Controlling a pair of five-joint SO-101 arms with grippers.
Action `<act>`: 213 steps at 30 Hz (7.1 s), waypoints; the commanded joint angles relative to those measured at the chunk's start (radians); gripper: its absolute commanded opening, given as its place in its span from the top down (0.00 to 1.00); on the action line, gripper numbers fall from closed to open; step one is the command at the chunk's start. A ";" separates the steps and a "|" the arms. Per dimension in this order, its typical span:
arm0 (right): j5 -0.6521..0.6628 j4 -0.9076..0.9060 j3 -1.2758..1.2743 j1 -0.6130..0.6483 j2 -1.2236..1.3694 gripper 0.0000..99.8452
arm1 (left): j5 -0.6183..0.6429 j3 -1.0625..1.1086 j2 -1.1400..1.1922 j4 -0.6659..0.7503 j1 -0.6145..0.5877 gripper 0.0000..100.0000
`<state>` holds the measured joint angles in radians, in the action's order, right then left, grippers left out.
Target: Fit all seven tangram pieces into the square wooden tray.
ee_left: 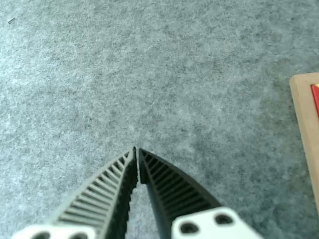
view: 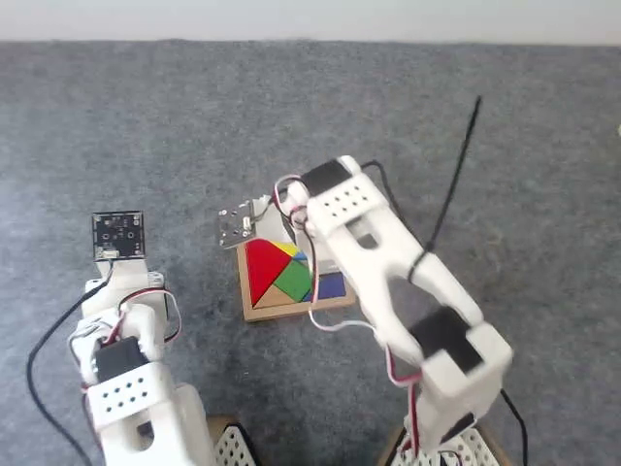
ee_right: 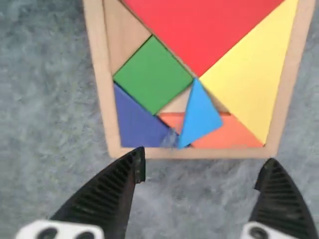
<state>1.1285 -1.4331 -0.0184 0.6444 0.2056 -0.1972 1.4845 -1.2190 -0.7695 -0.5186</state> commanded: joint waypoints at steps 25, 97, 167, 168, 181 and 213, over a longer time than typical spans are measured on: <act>-0.437 0.440 -0.272 -0.093 -0.033 0.98 | 0.005 -0.038 0.003 0.015 -0.003 0.99; -0.804 0.476 -1.651 -0.435 -2.005 0.98 | 0.002 -0.018 0.002 0.044 0.068 0.99; -0.902 0.188 -1.666 -0.432 -1.965 0.98 | 0.003 0.205 -0.500 -0.330 0.150 0.99; -0.902 0.188 -1.666 -0.432 -1.965 0.98 | 0.003 0.205 -0.500 -0.331 0.150 0.99; -0.902 0.188 -1.666 -0.432 -1.965 0.98 | 0.003 0.205 -0.500 -0.330 0.060 0.99; -0.902 0.188 -1.666 -0.432 -1.965 0.98 | 0.003 0.205 -0.500 -0.328 0.060 0.99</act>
<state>0.2371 -1.2398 -1.6678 0.2163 -1.7599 -0.1941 1.6962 -1.7254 -1.0948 -0.4542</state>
